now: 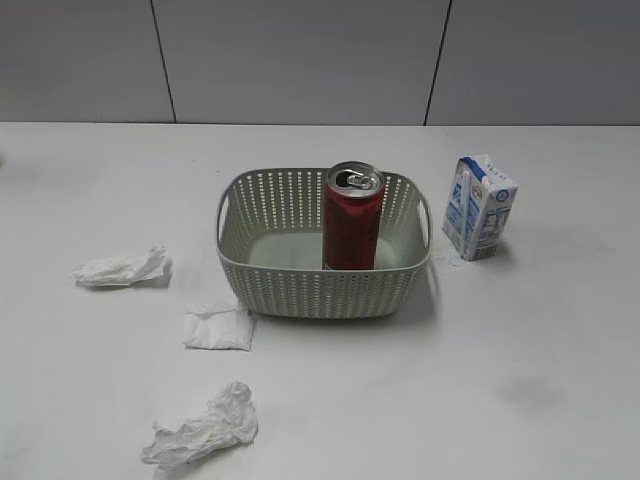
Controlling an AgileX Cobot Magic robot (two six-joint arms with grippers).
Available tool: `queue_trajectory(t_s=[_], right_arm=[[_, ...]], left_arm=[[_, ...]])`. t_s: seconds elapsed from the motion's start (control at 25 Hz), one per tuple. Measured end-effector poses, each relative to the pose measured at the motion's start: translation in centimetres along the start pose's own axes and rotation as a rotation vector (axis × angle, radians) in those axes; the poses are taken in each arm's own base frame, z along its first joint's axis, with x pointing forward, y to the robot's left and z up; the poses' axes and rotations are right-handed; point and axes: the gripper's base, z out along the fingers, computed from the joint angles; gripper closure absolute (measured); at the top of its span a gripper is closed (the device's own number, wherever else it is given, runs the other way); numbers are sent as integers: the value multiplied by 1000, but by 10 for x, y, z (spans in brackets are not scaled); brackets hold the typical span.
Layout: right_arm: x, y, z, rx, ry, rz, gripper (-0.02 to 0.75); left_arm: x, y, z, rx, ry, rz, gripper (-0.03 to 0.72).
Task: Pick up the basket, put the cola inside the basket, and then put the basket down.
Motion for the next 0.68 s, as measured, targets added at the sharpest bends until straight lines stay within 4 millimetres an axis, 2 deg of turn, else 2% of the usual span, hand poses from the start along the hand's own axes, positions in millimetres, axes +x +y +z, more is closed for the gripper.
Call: queue_trajectory(t_s=[0.28, 0.68], right_arm=[[0, 0, 0, 0, -1, 0, 149], [0, 0, 0, 0, -1, 0, 149]], left_arm=[[19, -1, -28, 1, -211, 11, 99], [44, -2, -51, -7, -419, 25, 99]])
